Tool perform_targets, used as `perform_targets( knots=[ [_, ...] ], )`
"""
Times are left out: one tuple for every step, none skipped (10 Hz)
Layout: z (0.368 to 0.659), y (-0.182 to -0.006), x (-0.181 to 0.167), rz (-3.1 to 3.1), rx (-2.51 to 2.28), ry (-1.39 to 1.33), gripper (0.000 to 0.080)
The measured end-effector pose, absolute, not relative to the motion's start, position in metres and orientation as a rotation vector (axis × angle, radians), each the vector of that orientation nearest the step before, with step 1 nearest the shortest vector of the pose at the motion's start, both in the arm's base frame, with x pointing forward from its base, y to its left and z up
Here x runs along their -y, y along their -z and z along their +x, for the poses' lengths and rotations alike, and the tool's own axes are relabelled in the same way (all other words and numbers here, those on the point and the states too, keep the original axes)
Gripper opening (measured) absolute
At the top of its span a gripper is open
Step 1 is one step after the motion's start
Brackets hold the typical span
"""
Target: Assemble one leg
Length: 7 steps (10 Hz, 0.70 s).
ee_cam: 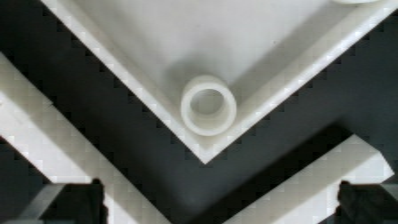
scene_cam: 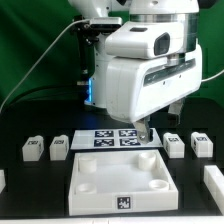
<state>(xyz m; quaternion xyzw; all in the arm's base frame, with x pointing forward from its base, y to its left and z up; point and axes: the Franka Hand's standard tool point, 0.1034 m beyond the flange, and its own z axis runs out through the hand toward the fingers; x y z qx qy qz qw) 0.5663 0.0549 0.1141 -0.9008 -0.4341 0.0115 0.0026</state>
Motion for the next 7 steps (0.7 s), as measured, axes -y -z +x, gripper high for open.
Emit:
perform_targets(
  knots=[
    [0.5663, -0.1141, -0.0549, -2.825, 1.362, -0.036, 0.065],
    [0.5663, -0.1141, -0.0549, -2.825, 1.362, -0.036, 0.065],
    [0.5663, -0.1141, -0.0549, -2.825, 1.362, -0.036, 0.065],
    [0.5663, -0.1141, -0.0549, -2.818, 1.376, -0.036, 0.065],
    [0.5663, -0.1141, -0.0547, -2.796, 1.42, -0.036, 0.065],
    [0.5663, -0.1141, -0.0548, -2.798, 1.416, -0.036, 0.065],
    [0.5662, -0.114, -0.0545, -2.772, 1.467, -0.036, 0.065]
  ],
)
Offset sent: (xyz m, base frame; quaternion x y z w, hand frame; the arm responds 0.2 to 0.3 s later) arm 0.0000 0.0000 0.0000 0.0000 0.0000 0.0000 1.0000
